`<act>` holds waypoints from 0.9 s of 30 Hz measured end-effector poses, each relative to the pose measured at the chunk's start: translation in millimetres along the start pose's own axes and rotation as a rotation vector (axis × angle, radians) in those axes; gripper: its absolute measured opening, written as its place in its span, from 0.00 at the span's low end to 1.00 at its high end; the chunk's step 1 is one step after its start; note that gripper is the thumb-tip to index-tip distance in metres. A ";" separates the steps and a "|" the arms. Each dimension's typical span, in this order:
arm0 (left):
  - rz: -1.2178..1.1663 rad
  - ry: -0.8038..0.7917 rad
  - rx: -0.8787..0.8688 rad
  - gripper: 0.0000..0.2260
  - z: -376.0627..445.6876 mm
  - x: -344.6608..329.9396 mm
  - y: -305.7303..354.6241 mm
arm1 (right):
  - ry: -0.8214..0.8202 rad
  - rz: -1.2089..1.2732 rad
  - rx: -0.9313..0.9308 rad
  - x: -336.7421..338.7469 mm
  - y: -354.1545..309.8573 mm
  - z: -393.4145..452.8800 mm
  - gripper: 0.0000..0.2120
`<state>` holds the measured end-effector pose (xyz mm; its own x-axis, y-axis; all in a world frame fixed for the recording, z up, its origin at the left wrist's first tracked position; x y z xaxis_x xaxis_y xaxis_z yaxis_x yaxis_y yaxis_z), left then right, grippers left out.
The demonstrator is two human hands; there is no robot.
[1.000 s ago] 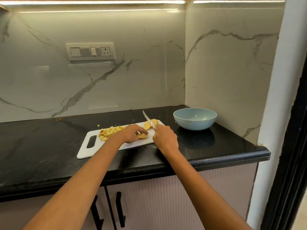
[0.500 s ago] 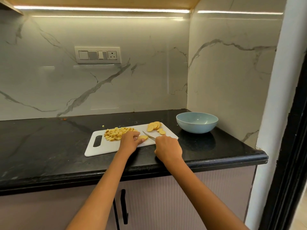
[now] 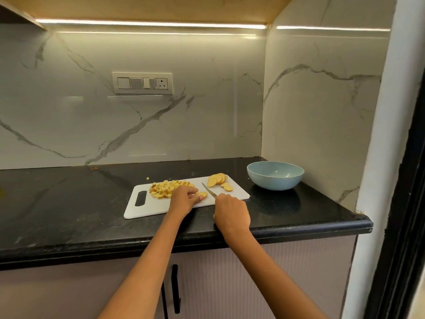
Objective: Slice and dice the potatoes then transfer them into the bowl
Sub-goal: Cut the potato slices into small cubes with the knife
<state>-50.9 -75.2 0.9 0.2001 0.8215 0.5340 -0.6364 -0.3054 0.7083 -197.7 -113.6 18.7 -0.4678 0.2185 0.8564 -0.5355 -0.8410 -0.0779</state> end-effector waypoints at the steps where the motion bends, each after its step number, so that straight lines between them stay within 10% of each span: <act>1: 0.010 0.002 -0.010 0.17 0.5 -0.3 -0.3 | -0.001 0.004 0.009 -0.1 -0.3 -1.5 0.10; 27: 0.023 0.003 -0.065 0.03 -0.8 -1.3 0.0 | -0.080 -0.069 0.054 4.0 -9.7 7.1 0.13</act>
<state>-51.8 -75.9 -0.1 0.1828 0.8164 0.5479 -0.6879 -0.2919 0.6645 -189.4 -108.1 26.5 -0.3720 0.2387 0.8970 -0.5250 -0.8511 0.0088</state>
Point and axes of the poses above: each hand's wrist, its own z-axis towards the middle knuckle, its own x-axis out of the back of the hand, y = z × x, the point moved 1 cm from there along z, towards the middle knuckle, and after that the axes turned 7 degrees about y, right-handed, at the moved point
